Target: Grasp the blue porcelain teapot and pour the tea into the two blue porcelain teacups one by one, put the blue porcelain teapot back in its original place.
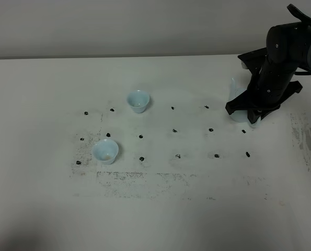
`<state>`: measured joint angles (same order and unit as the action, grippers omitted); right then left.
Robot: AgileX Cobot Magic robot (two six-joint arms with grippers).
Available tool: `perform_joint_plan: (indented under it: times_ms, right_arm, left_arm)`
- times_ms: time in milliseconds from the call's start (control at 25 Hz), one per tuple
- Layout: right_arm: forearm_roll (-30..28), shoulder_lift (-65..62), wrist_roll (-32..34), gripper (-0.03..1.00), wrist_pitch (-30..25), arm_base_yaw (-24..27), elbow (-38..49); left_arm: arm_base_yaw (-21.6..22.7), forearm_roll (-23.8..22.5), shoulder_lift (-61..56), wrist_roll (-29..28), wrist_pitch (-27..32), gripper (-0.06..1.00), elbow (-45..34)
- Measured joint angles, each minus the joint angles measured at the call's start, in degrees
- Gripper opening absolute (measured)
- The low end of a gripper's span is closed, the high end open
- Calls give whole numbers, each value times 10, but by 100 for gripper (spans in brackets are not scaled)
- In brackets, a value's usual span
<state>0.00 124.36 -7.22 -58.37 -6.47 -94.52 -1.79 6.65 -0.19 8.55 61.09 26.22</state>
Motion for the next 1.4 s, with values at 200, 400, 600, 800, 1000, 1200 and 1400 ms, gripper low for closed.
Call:
perform_joint_plan:
  times_ms: [200,400,600,800,1000,1200,1400]
  right_arm:
    - [0,-32,-2,8,-9,0,0]
    - [0,-42,-2,8,-10,0,0]
    - [0,-44,-4,8,-3,-5,0]
    - [0,-62,-32,8,36,-31,0]
    - [0,-66,-96,8,63,-53,0]
    - [19,-66,-184,8,91,-69,0]
    - [48,-66,-254,7,116,-90,-2]
  left_arm:
    - [0,0,0,0,0,56,0]
    - [0,0,0,0,0,56,0]
    - [0,0,0,0,0,56,0]
    - [0,0,0,0,0,56,0]
    - [0,0,0,0,0,56,0]
    - [0,0,0,0,0,56,0]
    - [0,0,0,0,0,56,0]
